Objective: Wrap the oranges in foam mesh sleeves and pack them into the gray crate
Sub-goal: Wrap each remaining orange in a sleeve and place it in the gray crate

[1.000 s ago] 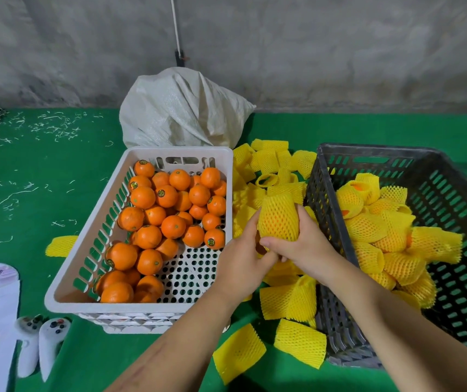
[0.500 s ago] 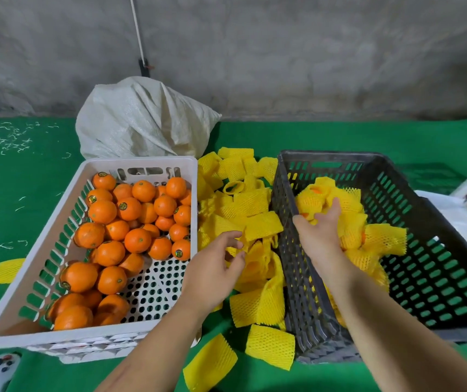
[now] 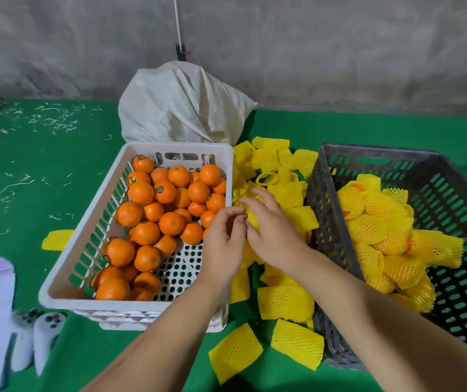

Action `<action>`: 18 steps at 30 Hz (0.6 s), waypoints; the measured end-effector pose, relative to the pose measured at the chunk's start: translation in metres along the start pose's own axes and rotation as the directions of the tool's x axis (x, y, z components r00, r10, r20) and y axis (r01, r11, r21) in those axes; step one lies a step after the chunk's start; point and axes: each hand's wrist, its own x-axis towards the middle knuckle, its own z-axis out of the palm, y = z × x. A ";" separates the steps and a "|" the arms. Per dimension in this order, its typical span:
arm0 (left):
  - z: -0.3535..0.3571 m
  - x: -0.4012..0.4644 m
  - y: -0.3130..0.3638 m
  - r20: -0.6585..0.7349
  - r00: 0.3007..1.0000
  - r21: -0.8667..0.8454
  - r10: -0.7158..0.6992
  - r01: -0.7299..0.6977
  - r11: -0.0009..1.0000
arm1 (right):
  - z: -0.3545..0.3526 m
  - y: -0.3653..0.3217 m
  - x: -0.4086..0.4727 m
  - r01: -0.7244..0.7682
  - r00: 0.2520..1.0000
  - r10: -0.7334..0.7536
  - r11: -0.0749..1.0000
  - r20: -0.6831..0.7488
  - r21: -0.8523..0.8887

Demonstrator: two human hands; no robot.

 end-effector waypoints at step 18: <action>-0.162 0.191 -0.091 0.134 0.984 0.991 -0.118 -0.132 0.020 | 0.116 -0.017 0.212 -0.010 0.941 0.109 0.955 0.320 -0.295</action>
